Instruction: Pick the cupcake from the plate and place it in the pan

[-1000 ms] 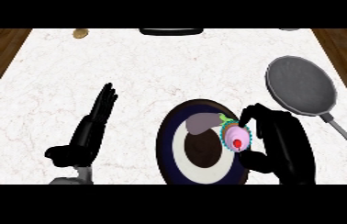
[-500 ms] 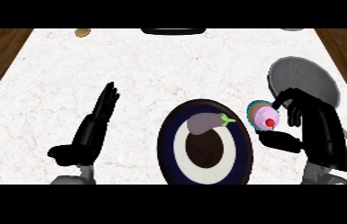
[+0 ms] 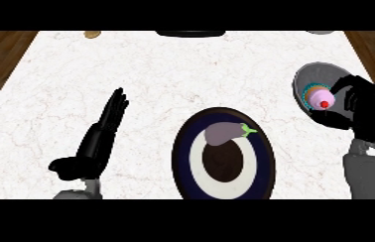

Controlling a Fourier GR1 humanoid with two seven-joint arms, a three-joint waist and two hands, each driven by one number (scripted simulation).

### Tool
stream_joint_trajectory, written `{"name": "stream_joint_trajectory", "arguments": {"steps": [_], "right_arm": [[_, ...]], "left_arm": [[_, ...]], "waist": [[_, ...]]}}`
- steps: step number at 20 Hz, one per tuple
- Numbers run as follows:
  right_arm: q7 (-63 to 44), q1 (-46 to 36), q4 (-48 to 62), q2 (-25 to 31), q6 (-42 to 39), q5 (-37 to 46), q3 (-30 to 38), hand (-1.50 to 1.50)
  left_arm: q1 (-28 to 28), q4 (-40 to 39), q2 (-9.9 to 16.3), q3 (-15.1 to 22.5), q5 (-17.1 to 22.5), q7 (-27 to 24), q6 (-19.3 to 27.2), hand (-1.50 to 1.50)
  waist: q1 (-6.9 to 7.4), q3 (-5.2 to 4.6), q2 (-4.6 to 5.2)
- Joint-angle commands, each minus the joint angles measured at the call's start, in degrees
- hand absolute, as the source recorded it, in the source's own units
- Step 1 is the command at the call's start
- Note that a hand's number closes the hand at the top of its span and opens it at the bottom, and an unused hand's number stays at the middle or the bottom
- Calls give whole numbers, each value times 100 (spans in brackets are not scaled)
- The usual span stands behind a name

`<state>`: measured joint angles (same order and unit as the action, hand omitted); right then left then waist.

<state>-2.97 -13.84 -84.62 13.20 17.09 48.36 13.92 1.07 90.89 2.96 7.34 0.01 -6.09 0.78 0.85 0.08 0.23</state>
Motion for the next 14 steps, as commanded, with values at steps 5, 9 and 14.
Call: {"name": "stream_joint_trajectory", "arguments": {"steps": [5, 9, 14], "right_arm": [[1564, -1532, 2786, 894, 926, -1008, 1241, 150], [2627, -2097, 4438, 939, 1509, -1177, 1424, 150], [2094, -2606, 5604, 1582, 672, -1029, 1421, 150]], "left_arm": [[74, 82, 76, -66, 40, 166, -87, 0], [194, -268, -183, 173, -191, -130, 68, 0], [233, -117, -144, 154, -99, 69, -16, 0]], "waist": [[56, 5, 21], [100, 8, 56], [197, 5, 82]]}}
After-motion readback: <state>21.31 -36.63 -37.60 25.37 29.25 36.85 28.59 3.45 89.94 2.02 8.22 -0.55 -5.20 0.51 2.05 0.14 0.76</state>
